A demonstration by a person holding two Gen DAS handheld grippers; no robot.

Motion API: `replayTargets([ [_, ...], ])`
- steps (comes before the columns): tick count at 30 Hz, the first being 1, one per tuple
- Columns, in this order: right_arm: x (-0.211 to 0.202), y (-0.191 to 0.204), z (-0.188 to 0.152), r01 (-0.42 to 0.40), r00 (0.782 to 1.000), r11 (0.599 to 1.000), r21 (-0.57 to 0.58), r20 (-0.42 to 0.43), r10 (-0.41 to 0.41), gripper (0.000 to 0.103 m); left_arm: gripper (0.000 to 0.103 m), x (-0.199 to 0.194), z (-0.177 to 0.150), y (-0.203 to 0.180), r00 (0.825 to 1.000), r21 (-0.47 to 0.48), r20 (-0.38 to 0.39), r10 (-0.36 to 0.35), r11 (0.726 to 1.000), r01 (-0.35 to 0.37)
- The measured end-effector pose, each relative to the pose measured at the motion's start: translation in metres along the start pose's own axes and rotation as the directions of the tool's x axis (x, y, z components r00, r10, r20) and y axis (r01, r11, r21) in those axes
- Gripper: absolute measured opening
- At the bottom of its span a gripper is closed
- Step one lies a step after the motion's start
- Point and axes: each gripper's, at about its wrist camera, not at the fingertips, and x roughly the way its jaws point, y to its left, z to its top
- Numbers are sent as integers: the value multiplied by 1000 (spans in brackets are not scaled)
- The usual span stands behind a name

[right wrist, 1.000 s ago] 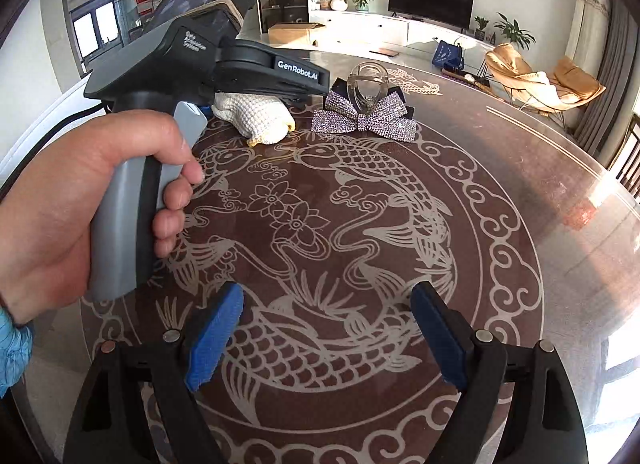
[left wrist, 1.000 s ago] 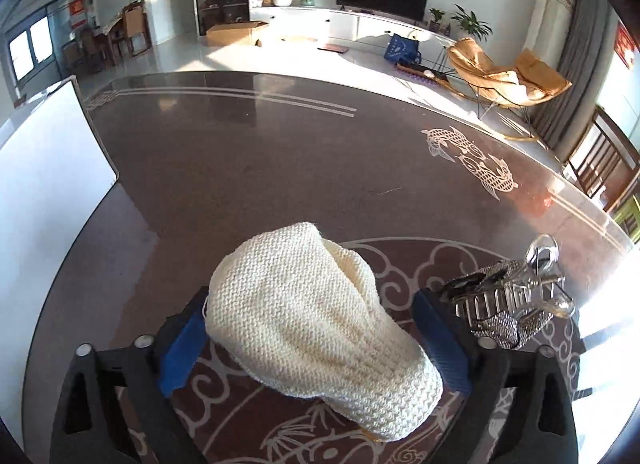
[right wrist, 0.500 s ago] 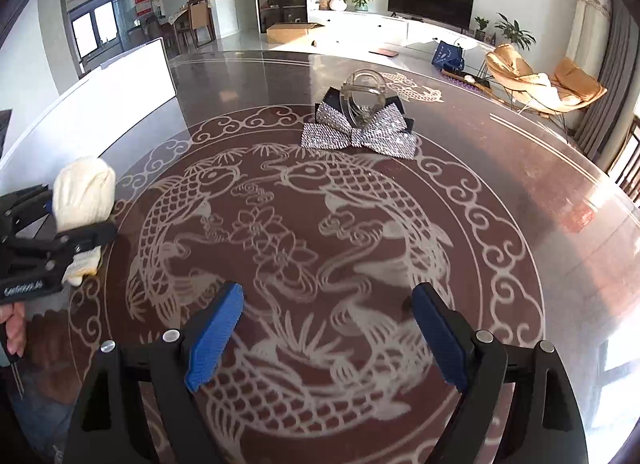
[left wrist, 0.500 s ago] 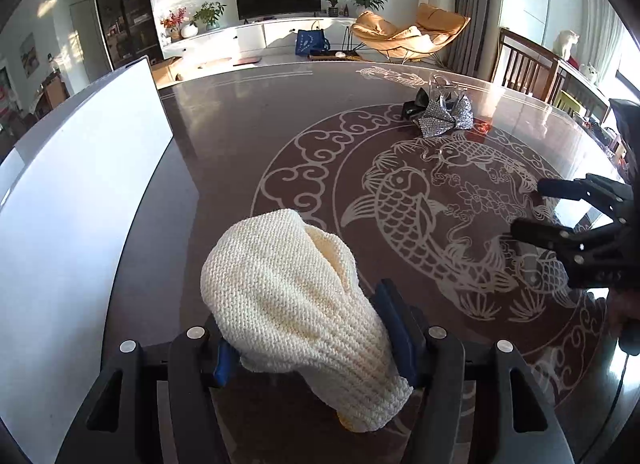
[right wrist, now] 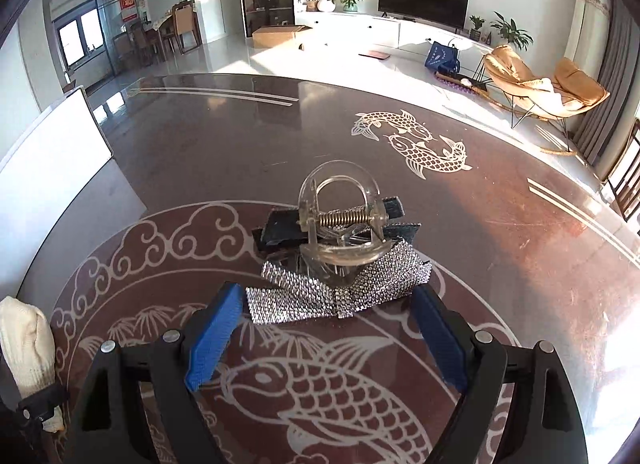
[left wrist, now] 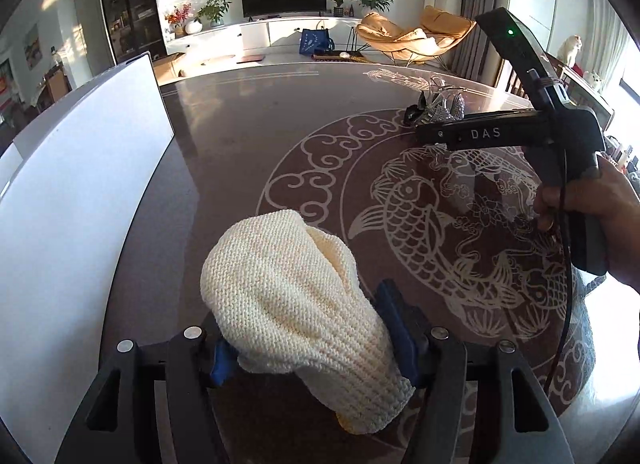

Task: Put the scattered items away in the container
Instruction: 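Close the right gripper on the silver bow clip while the left gripper holds the glove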

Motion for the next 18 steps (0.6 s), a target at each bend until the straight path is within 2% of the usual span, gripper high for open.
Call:
replayTargets([
  [3,9,-7,11,18,1000,999,29,0,-18,87,63,1,1,-1,1000,1,-1,0,1000,0],
  [6,13,-9,19,26,1000,999,34,8,-26,78,63,1,1,-1,1000,1,-1,0,1000,0],
  [7,12,-9,20,22,1000,999,31,17,-23,65,63,1,1,-1,1000,1,-1,0,1000,0],
  [9,8,-10,19,15,1000,1000,27,27,-16,51,63,1,1,-1,1000,0,-1,0,1000,0],
  [10,5,-9,17,14,999,1000,25,33,-15,30,63,1,1,-1,1000,0,-1,0,1000,0],
  [11,2,-8,13,15,999,1000,21,37,-16,5,63,1,1,-2,1000,0,-1,0,1000,0],
  [13,-6,-6,1,6,999,1000,0,37,-6,1,63,1,1,-3,1000,-1,-1,1,1000,-1],
  [18,-41,3,-46,-20,999,996,-83,37,23,1,63,2,1,-3,1000,-4,0,1,1000,-1],
])
